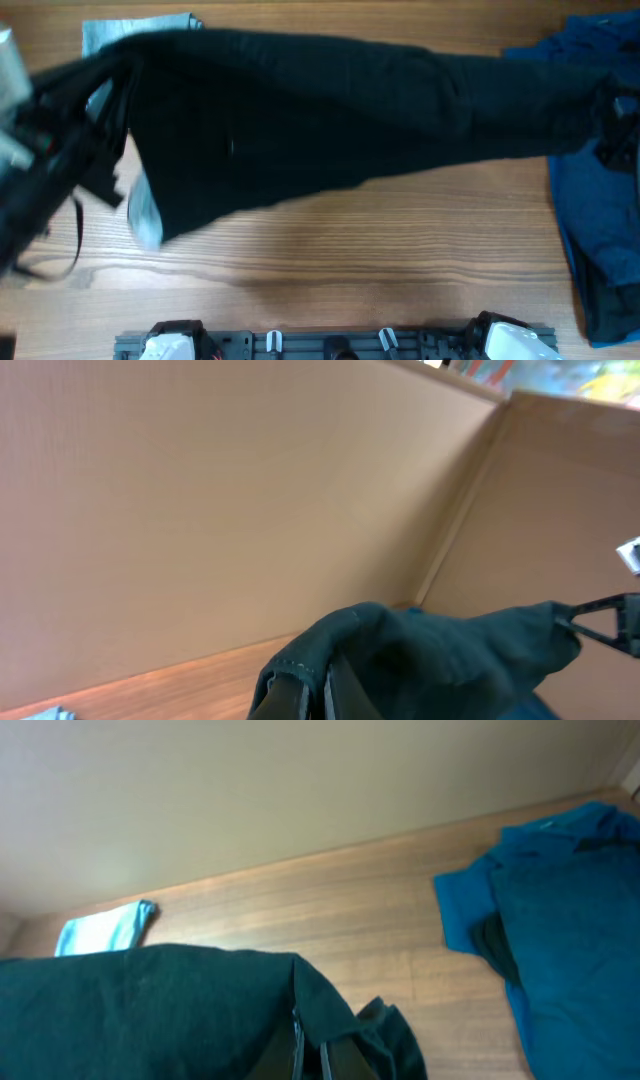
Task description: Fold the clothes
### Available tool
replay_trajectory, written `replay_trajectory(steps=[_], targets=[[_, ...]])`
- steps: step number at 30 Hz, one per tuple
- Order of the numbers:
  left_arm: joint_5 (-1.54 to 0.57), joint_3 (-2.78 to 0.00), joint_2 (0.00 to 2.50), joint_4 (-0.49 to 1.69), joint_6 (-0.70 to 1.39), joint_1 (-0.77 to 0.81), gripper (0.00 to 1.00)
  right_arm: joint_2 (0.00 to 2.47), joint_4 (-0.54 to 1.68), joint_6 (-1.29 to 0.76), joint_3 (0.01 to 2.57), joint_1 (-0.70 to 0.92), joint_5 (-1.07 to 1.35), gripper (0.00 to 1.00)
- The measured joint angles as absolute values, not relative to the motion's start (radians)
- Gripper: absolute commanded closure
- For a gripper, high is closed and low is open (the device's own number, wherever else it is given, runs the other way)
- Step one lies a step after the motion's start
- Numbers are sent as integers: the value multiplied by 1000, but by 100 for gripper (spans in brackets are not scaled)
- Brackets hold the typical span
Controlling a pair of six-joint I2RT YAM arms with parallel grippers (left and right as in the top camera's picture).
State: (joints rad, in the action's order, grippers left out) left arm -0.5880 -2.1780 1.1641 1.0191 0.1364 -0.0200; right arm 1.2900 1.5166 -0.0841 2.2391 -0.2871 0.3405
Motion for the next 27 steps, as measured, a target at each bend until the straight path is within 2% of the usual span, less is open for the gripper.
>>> replay_trajectory(steps=[7,13,15,18,21,24,27], targets=[[-588,-2189,1131,1163,176,-20,96,1275,1612,-81,2333,-287,352,96],[-568,-2197,1365,1153,183,-20,96,1379,1576,-76,2344,-287,370,96],[-573,-2196,1502,1060,187,-20,96,1465,1488,-62,2344,-287,405,96],[-613,-2190,1771,770,215,-20,96,1641,1205,-54,2338,-281,473,96],[-705,-2175,1962,380,331,-22,96,1776,862,-85,2328,-270,523,96],[-794,-2151,2072,-26,512,-27,96,1841,665,-109,2317,-269,573,96],[-837,-2203,2058,-85,603,-30,96,1829,597,-106,2318,-269,607,96]])
